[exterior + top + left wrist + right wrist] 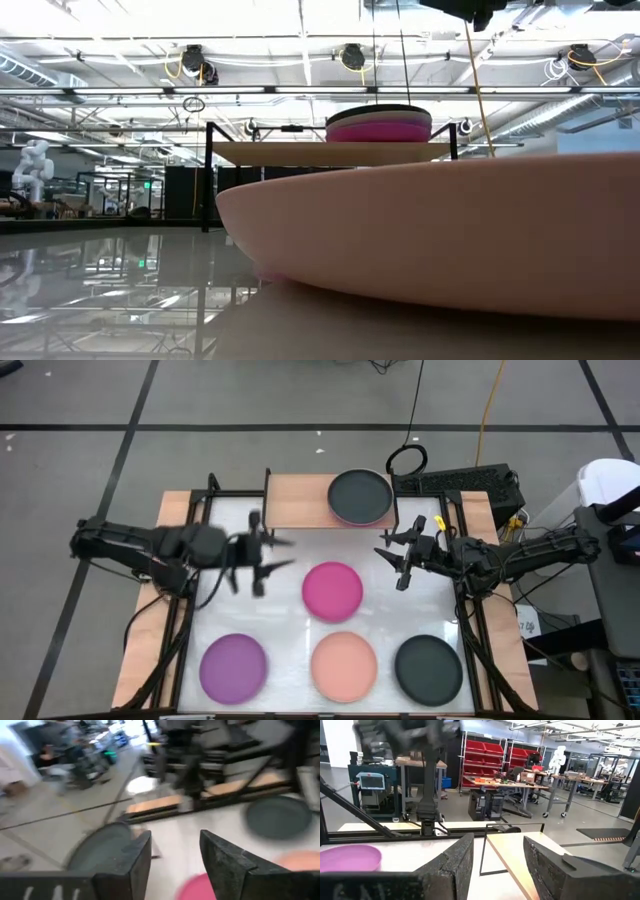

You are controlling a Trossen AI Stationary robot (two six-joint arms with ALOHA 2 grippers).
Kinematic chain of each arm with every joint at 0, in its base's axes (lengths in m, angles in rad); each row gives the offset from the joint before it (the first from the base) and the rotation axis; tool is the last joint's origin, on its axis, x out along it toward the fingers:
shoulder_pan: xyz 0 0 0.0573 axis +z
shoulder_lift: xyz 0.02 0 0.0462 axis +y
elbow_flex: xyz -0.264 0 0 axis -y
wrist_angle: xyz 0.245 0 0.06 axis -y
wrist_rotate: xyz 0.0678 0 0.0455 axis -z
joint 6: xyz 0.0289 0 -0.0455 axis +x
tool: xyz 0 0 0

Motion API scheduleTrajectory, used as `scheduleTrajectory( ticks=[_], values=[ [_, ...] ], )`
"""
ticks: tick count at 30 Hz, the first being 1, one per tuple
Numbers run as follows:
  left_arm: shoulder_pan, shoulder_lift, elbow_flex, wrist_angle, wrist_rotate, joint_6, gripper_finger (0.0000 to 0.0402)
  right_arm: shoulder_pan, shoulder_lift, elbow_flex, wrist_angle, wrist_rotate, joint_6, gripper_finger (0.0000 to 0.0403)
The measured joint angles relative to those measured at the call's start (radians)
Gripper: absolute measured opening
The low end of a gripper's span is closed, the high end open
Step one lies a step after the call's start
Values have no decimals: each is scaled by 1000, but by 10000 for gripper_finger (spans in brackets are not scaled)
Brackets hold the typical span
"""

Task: Place and stack plates onto a shelf
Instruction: Put the black plate on the shelf

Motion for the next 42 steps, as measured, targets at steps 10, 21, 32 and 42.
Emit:
scheduleTrajectory(
  ticks=[10,21,32,42],
  values=[
    [-182,-189,-514,604,-95,-6,141,0,24,0,8,0,53,153],
    [-149,-214,-630,774,-96,3,140,0,134,-1,47,-9,80,153],
    [-148,-212,-630,752,-95,-5,140,3,176,120,-122,-155,3,153],
    [-148,-212,-630,711,-94,-35,140,22,306,497,-914,-393,324,153]
  ],
)
